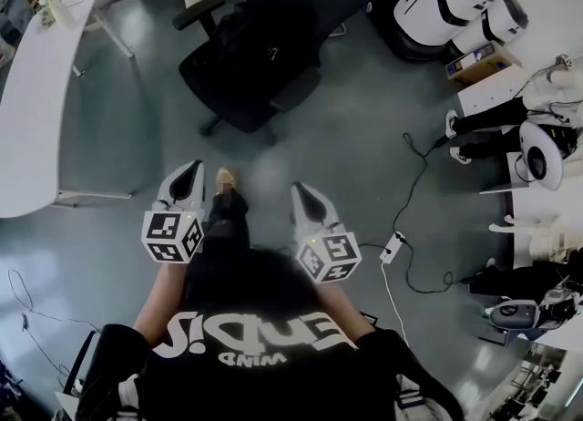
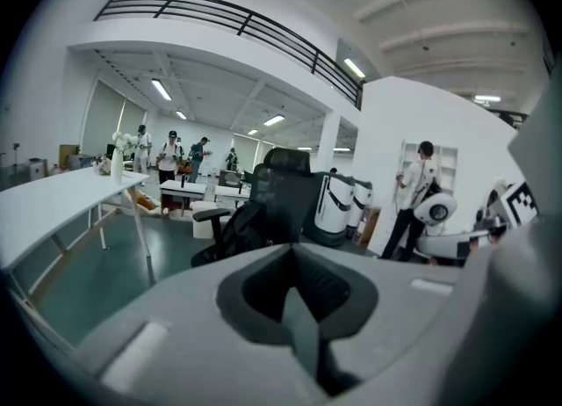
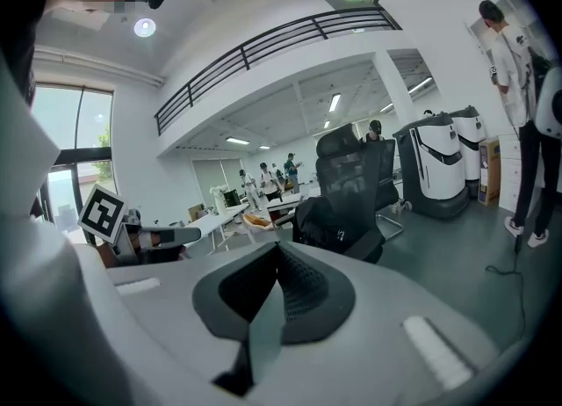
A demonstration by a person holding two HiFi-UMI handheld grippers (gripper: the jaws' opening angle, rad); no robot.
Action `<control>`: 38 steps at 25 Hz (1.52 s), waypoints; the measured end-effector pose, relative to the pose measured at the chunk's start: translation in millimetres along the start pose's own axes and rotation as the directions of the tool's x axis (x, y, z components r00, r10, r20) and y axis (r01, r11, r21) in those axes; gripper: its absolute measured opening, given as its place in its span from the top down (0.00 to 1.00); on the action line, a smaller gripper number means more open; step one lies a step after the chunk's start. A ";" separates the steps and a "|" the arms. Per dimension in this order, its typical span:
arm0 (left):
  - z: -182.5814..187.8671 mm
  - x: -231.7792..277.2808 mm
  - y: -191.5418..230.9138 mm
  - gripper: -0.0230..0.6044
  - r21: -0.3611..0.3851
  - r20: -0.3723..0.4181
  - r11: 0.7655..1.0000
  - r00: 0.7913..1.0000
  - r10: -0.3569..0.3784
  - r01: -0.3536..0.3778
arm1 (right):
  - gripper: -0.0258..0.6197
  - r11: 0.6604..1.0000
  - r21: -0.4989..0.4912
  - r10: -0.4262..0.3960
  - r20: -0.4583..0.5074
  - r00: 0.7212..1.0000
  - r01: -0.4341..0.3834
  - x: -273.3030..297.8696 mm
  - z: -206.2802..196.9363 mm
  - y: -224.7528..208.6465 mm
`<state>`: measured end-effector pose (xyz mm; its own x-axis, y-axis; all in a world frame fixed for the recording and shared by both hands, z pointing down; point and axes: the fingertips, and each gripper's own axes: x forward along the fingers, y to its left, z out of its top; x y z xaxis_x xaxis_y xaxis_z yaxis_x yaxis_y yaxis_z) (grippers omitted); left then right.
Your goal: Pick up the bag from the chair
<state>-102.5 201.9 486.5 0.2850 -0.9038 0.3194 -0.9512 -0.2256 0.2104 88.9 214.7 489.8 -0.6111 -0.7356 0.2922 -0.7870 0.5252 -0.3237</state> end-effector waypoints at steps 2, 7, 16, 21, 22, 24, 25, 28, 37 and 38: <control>7.5 18.6 11.1 0.96 -0.008 -0.001 1.000 1.000 0.006 -0.006 | 0.96 1.000 0.002 0.002 -0.007 1.000 -0.002 19.7 7.2 -7.4; 29.4 67.4 41.6 0.96 -0.014 -0.016 1.000 1.000 0.012 -0.012 | 0.96 1.000 0.008 -0.002 -0.014 1.000 0.003 75.1 34.4 -28.8; 80.6 149.8 97.3 0.96 -0.032 -0.031 0.999 0.999 -0.011 0.010 | 0.96 0.999 0.024 -0.028 -0.015 0.999 0.029 174.3 89.2 -54.8; 102.6 195.0 123.3 0.96 -0.024 -0.054 0.999 0.997 -0.046 0.045 | 0.96 0.999 0.027 -0.043 -0.014 0.999 0.043 224.7 111.7 -64.1; 108.1 203.3 128.2 0.96 -0.023 -0.054 0.998 0.997 -0.052 0.050 | 0.96 0.998 0.028 -0.049 -0.013 0.999 0.049 233.7 116.8 -66.1; 118.1 219.9 137.6 0.96 -0.019 -0.054 0.998 0.996 -0.064 0.063 | 0.96 0.998 0.028 -0.062 -0.009 0.998 0.062 251.3 125.7 -70.4; 122.5 227.8 142.0 0.96 -0.016 -0.054 0.997 0.996 -0.072 0.071 | 0.96 0.997 0.028 -0.069 -0.007 0.998 0.069 259.4 129.3 -72.5; 135.4 248.3 155.1 0.96 -0.007 -0.055 0.995 0.994 -0.096 0.095 | 0.96 0.995 0.032 -0.089 -0.001 0.996 0.089 281.6 138.0 -76.4; 158.3 291.8 170.7 0.96 0.010 -0.054 0.991 0.990 -0.129 0.130 | 0.96 0.990 0.048 -0.133 -0.002 0.991 0.133 310.6 149.3 -91.6; 160.0 294.0 170.0 0.96 0.011 -0.054 0.991 0.990 -0.130 0.131 | 0.96 0.989 0.050 -0.137 -0.007 0.990 0.138 310.5 149.4 -93.8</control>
<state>-199.3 -160.4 468.4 0.4125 -0.8455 0.3390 -0.9069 -0.3463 0.2399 -14.4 -126.9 476.4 -0.4978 -0.7977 0.3403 -0.8583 0.3968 -0.3255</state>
